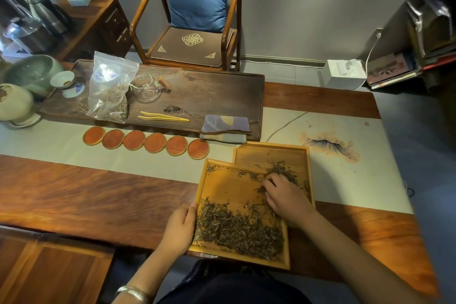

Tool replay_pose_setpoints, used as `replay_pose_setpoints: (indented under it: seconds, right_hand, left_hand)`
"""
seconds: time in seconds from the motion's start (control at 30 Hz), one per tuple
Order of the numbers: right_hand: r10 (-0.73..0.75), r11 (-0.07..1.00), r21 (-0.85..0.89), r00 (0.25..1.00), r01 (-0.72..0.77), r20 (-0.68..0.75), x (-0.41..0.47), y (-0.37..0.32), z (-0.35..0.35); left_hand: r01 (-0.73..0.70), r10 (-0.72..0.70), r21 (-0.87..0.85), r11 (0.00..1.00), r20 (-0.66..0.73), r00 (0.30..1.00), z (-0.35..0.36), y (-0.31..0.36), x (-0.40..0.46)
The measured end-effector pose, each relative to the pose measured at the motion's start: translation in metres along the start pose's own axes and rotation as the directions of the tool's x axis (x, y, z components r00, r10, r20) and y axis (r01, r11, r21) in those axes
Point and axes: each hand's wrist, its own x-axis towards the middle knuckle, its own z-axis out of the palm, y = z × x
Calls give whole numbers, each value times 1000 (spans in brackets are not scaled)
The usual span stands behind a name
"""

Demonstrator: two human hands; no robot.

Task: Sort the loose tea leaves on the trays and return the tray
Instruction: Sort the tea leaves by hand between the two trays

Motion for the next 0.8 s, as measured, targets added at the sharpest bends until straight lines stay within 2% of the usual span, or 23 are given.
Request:
replay_pose_setpoints:
  seconds: [0.3, 0.43, 0.57, 0.7, 0.8]
  right_hand:
    - [112, 992, 68, 993, -111, -20, 7, 18, -3]
    - [236, 953, 204, 971, -224, -36, 5, 23, 1]
    - [311, 919, 265, 950, -292, -35, 0, 30, 1]
    - [306, 928, 261, 945, -267, -119, -8, 28, -3]
    - [209, 958, 232, 965, -169, -157, -17, 16, -5]
  left_hand:
    - [-19, 19, 2, 1000, 2, 1000, -1, 5, 2]
    - [-26, 26, 14, 1000, 3, 1000, -3, 6, 2]
    - [-24, 24, 2, 1000, -7, 1000, -3, 4, 0]
    - [-12, 12, -17, 1000, 12, 1000, -2, 0, 1]
    - [-2, 2, -28, 1000, 3, 1000, -1, -1, 2]
